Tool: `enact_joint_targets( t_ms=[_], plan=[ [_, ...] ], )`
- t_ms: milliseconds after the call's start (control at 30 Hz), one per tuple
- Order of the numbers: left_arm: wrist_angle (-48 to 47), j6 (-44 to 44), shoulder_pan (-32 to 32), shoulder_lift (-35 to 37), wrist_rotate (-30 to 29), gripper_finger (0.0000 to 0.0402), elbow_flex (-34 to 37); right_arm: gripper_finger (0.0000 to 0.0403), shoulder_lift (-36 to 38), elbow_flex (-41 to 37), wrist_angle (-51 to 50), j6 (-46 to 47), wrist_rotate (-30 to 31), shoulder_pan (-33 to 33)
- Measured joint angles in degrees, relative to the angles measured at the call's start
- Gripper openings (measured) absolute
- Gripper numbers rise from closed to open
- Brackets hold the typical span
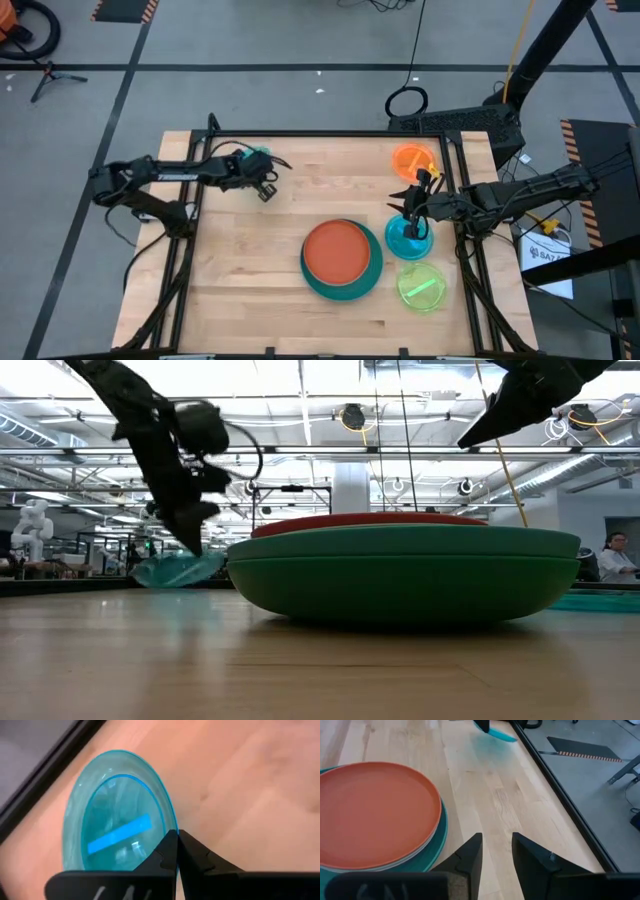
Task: Stack plastic plates
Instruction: Stack the left transparent blue plate on the orange plate
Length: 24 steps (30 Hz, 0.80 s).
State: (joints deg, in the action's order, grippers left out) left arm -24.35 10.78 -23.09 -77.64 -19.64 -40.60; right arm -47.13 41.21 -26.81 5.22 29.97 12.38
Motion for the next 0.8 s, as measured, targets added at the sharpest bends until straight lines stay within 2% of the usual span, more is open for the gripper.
enact_joint_targets(
  t_ms=[367, 633, 800],
  plan=[
    [6.3, -2.6, 18.7, 6.8, 1.0, 0.0006, -0.8, 0.0098, 0.0, 0.0, 0.0, 0.1, 0.0, 0.0],
    [6.5, -7.7, 31.5, 4.4, 1.7, 0.0006, -15.0, 0.0098, 0.0, 0.0, 0.0, 0.1, 0.0, 0.0],
    [6.9, -12.3, 36.6, -0.2, 1.7, 0.0006, -23.1, 0.0098, 0.0, 0.0, 0.0, 0.1, 0.0, 0.0]
  ],
)
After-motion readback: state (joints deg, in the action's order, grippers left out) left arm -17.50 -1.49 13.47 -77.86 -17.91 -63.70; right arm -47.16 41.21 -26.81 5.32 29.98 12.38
